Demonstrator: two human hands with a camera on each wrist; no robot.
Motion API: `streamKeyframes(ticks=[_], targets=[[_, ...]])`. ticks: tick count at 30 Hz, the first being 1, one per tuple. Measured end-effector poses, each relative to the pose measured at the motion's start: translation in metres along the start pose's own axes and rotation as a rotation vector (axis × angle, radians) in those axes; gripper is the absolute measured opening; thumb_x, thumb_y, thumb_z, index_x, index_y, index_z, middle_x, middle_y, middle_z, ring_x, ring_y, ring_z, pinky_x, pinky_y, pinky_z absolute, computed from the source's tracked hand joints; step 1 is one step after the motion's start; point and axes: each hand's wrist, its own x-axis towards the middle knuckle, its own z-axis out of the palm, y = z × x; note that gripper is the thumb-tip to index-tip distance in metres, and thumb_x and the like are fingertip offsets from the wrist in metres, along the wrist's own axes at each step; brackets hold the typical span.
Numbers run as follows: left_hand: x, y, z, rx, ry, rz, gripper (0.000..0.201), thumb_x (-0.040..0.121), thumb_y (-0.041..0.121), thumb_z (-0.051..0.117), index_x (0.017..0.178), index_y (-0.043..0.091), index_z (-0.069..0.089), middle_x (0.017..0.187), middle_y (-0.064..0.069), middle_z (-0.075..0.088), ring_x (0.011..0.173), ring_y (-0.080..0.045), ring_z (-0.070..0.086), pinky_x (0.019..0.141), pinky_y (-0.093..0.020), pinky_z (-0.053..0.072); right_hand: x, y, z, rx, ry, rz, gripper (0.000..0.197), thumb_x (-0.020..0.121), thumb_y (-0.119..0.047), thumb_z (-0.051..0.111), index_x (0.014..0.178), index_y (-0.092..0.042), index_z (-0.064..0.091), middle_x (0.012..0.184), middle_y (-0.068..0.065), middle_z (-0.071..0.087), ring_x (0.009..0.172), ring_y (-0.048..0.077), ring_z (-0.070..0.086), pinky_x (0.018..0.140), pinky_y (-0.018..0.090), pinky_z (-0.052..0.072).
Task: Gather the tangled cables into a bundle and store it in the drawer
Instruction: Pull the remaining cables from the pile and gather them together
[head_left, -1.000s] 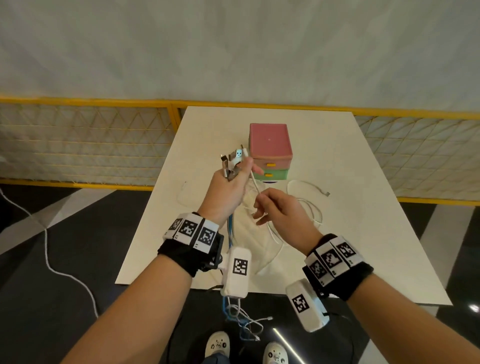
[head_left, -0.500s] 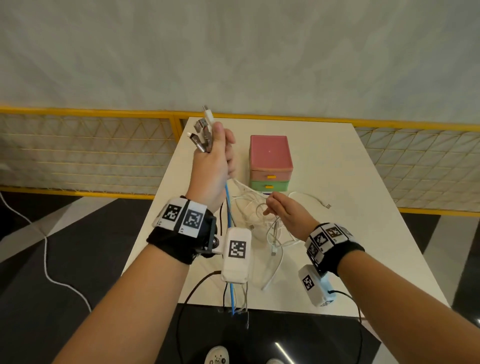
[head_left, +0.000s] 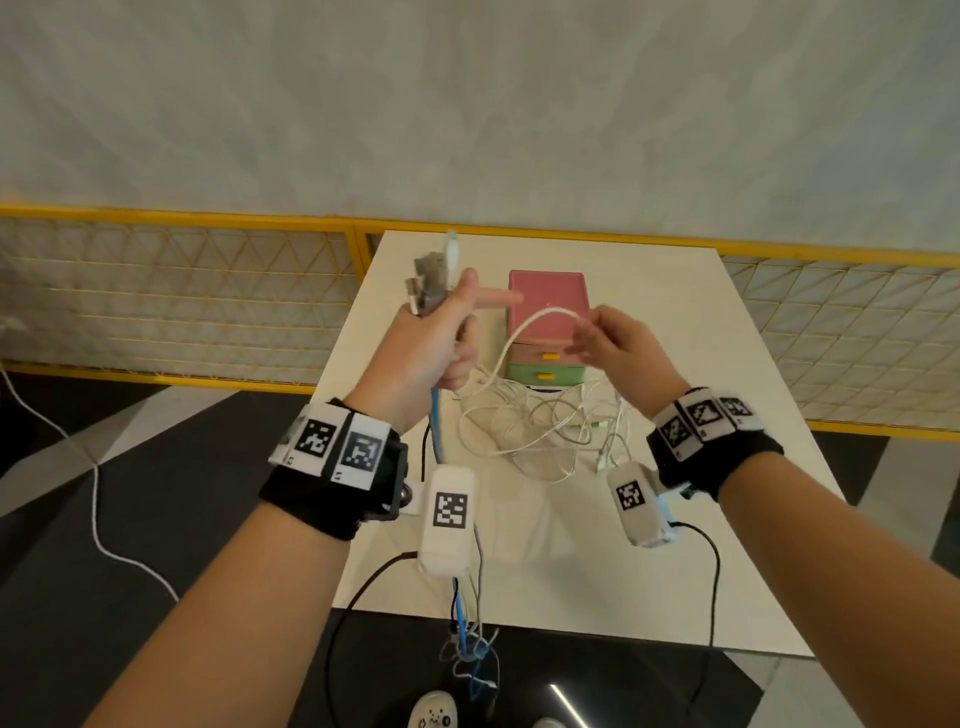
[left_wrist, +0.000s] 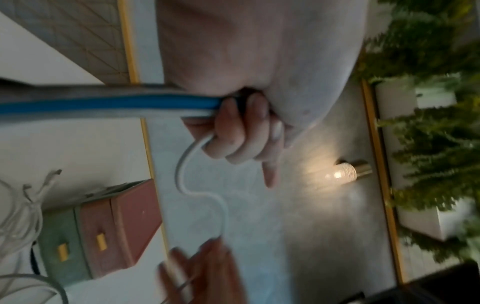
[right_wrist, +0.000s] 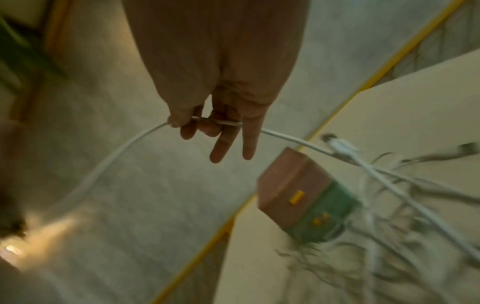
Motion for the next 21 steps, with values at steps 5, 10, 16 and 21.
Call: streamKeyframes(ticks=[5, 10, 16, 21], targets=[[0.004, -0.007, 0.031, 0.263, -0.021, -0.008, 0.027, 0.105, 0.039, 0.038, 0.104, 0.03, 0.064, 0.068, -0.011, 0.071, 0.034, -0.01, 0.032, 0.04, -0.022, 0.029, 0.0, -0.061, -0.01, -0.017, -0.022, -0.221, 0.019, 0.092, -0.024, 0.058, 0.088, -0.007, 0.065, 0.078, 0.013, 0.068, 0.074, 0.02, 0.064, 0.077, 0.036, 0.05], [0.012, -0.008, 0.037, 0.305, -0.001, 0.043, 0.037, 0.104, 0.036, 0.041, 0.082, 0.012, 0.06, 0.053, -0.007, 0.06, 0.031, -0.006, 0.035, 0.036, -0.016, 0.029, -0.009, -0.076, -0.02, 0.015, -0.056, -0.297, 0.015, 0.091, -0.021, 0.06, 0.089, -0.007, 0.066, 0.084, 0.017, 0.067, 0.079, 0.025, 0.063, 0.077, 0.033, 0.049], [0.009, 0.012, 0.026, 0.189, 0.165, 0.223, 0.034, 0.101, 0.034, 0.047, 0.073, 0.016, 0.052, 0.047, 0.007, 0.045, 0.037, -0.005, 0.038, 0.043, -0.015, 0.033, -0.01, -0.027, -0.03, -0.083, -0.107, -0.192, 0.024, 0.098, -0.022, 0.048, 0.081, -0.015, 0.065, 0.08, -0.001, 0.065, 0.08, 0.012, 0.057, 0.084, 0.037, 0.045], [0.009, 0.008, 0.02, 0.145, 0.24, 0.192, 0.034, 0.103, 0.029, 0.047, 0.073, 0.014, 0.052, 0.044, 0.006, 0.042, 0.033, -0.006, 0.033, 0.039, -0.02, 0.031, -0.007, -0.01, -0.027, -0.073, -0.092, -0.117, 0.024, 0.098, -0.02, 0.049, 0.083, -0.015, 0.066, 0.084, 0.002, 0.067, 0.082, 0.013, 0.058, 0.085, 0.034, 0.045]])
